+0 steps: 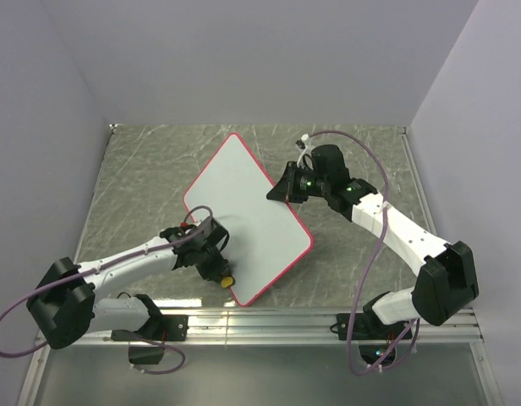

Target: Erase the whiteboard

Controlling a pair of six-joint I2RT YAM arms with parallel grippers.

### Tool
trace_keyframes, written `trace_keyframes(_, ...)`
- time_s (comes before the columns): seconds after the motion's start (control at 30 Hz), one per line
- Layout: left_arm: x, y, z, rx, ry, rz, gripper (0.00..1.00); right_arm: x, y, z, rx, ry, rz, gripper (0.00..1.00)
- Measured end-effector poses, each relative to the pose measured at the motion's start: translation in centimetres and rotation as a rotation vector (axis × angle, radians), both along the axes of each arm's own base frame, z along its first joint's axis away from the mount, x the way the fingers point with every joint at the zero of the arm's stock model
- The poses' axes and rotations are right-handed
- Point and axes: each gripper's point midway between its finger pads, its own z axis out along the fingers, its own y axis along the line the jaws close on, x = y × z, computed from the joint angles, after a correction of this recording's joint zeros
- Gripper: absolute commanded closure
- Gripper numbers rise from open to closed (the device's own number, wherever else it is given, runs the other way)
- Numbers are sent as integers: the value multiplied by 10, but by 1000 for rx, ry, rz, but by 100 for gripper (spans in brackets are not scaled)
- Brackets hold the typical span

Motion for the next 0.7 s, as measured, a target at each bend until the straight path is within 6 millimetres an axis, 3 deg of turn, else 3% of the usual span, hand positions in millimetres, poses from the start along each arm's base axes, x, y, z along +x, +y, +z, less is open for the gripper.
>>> trace_keyframes(0.23,8,6,14,76,-30,-21,100,-5,5,4,3,1,15,100)
trace_keyframes(0.3,17,15,32,132,-70,-14,100,-11,8,2,2,24,25,100)
trace_keyframes(0.37,38,10,70,129,-158,-2,100,-14,10,1,3,36,32,100)
trace_keyframes(0.47,77,-9,157,31,-364,25,100,-17,12,0,5,43,39,100)
trace_keyframes(0.57,96,-10,235,-58,-544,64,100,-18,12,-3,8,50,36,100)
trace_keyframes(0.63,99,2,260,-71,-607,94,100,-17,12,-5,11,52,33,100)
trace_keyframes(0.7,101,24,259,-28,-617,128,100,-17,12,-6,15,55,30,98)
